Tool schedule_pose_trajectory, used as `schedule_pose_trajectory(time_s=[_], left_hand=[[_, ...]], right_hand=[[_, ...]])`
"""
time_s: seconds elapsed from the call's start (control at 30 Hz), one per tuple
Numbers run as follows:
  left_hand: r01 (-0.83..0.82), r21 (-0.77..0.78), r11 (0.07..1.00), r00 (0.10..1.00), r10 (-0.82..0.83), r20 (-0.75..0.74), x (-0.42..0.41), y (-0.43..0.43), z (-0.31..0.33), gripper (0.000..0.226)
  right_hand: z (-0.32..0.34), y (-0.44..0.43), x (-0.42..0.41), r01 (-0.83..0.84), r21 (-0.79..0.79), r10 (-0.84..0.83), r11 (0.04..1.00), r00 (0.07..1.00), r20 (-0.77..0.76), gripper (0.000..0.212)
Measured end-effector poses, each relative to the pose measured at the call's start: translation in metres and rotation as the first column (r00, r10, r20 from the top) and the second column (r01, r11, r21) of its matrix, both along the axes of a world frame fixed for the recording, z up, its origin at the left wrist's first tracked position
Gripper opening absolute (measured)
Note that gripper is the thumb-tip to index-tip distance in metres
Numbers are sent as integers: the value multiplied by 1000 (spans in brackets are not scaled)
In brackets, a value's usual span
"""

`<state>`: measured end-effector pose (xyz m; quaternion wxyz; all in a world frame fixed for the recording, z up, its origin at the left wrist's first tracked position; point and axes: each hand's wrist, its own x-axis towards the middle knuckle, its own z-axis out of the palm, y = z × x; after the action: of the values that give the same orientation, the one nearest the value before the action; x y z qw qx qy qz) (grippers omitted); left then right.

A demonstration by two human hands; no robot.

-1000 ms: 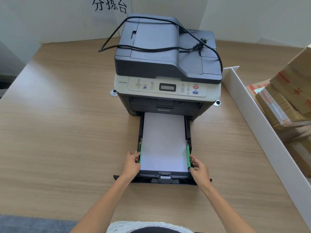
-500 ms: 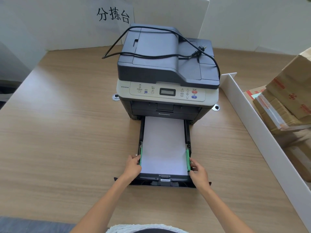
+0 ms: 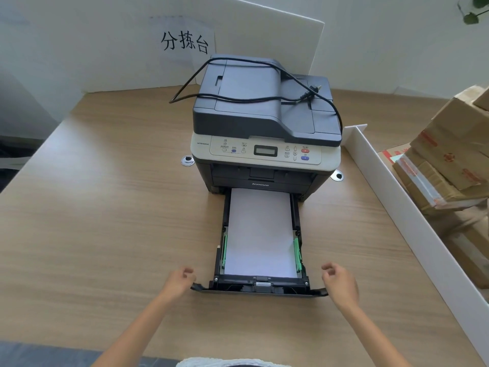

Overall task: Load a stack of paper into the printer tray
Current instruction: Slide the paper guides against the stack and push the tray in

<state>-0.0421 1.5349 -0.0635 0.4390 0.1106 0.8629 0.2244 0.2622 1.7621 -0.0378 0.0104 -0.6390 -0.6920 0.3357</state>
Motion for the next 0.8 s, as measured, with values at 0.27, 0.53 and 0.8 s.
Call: schedule_pose_trajectory(time_s=[0.27, 0.53, 0.8], left_hand=[[-503, -8, 864, 718, 423, 553, 11, -6, 13, 17], [-566, 24, 824, 713, 474, 517, -12, 9, 10, 25], [-530, 218, 819, 763, 348, 545, -26, 35, 14, 33]], right_hand=[[-21, -4, 18, 332, -488, -423, 807, 902, -84, 19], [-24, 1, 0, 376, -544, -554, 750, 807, -205, 29], [-22, 27, -31, 351, -519, -554, 779, 773, -308, 34]])
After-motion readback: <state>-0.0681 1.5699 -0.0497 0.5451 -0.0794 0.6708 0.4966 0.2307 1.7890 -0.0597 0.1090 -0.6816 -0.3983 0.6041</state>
